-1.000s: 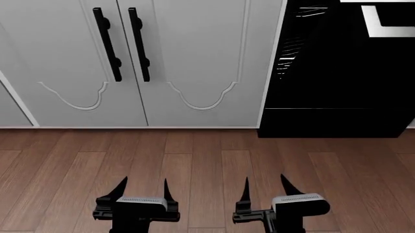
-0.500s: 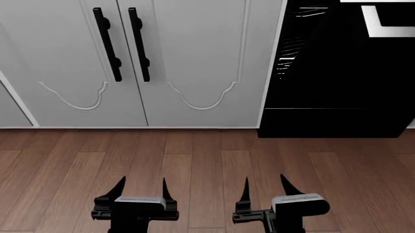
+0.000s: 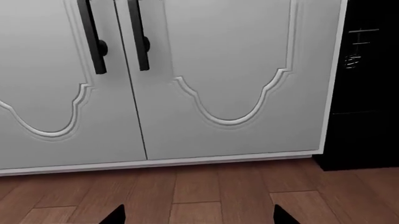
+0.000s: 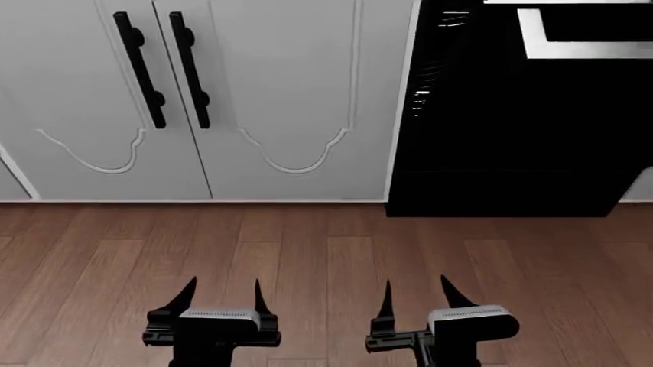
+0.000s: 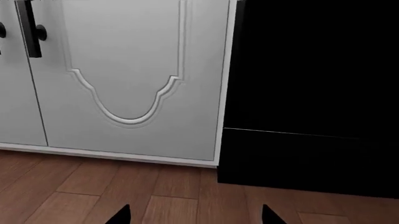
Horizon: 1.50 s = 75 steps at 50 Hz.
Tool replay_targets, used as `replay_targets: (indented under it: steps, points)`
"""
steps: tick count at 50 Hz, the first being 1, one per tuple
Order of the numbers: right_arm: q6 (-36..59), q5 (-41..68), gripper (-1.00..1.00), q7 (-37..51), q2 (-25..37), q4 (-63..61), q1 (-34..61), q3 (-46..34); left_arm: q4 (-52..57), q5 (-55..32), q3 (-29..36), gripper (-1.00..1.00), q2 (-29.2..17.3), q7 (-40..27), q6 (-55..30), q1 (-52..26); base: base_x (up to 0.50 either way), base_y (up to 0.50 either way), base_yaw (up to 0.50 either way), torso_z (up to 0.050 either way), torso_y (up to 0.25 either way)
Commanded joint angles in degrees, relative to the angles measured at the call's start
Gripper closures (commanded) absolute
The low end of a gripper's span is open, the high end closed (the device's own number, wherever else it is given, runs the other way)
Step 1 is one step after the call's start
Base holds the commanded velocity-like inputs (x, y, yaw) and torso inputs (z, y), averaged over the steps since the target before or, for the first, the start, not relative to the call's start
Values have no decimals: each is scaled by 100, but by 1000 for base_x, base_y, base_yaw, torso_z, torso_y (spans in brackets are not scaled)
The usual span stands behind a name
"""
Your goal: Close the dishwasher door
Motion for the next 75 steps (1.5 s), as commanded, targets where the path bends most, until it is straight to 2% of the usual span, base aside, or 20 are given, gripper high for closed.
replay_targets:
  steps: [1, 75]
  points:
    - [5, 26, -100, 20, 24, -5, 3, -18, 19, -15, 25, -100, -13, -35, 16, 6, 0, -328, 0, 0, 0]
    - [-33, 120, -100, 138, 120, 12, 46, -158, -21, -101, 171, -100, -114, -165, 66, -41, 0, -328, 0, 0, 0]
